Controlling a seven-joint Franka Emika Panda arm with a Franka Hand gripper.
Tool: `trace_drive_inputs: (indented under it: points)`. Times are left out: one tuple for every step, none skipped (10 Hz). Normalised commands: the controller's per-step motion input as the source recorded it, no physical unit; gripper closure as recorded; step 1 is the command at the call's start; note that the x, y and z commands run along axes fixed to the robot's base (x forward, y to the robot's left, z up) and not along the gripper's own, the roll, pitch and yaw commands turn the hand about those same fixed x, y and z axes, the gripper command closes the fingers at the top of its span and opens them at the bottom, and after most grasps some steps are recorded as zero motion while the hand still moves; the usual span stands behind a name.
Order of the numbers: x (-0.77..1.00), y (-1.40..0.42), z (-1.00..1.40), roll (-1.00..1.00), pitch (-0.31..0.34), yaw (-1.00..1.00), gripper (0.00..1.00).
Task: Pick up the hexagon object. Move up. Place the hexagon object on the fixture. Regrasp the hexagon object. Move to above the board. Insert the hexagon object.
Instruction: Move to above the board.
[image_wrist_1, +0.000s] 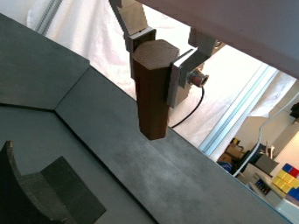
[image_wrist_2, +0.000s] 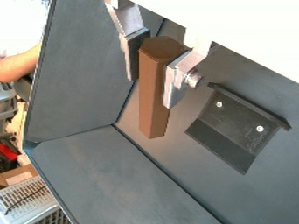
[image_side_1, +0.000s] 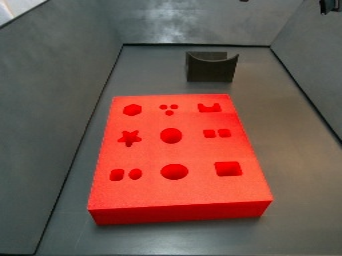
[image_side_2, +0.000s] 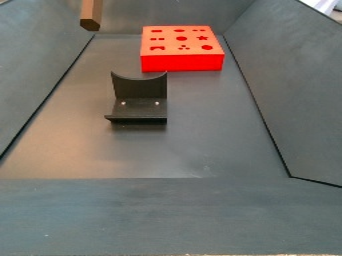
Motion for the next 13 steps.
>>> trace_drive_inputs:
  points:
    - [0.08, -0.03, 0.02, 0.0, 0.135, 0.21, 1.0]
    - [0.08, -0.03, 0.01, 0.01, 0.123, 0.2, 1.0]
    - [-0.88, -1.0, 0.5, -1.0, 0.079, -0.03, 1.0]
    - [-0.89, -1.0, 0.52, -1.0, 0.065, -0.03, 1.0]
    - [-0.95, -1.0, 0.54, -1.0, 0.035, -0.03, 1.0]
    - [-0.98, -1.0, 0.53, -1.0, 0.022, -0.03, 1.0]
    - [-0.98, -1.0, 0.54, -1.0, 0.017, -0.03, 1.0]
    - [-1.0, -0.99, 0.54, -1.0, 0.019, -0.03, 1.0]
    - [-1.0, -0.97, 0.54, -1.0, 0.018, -0.02, 1.0]
    - [-1.0, -0.93, 0.53, -1.0, 0.009, -0.02, 1.0]
    - [-0.79, -0.68, 0.4, -1.0, 0.003, -0.02, 1.0]
    - [-0.44, -0.33, 0.2, -1.0, -0.002, -0.02, 1.0]
    - [-0.24, -0.14, 0.08, -1.0, 0.0, -0.02, 1.0]
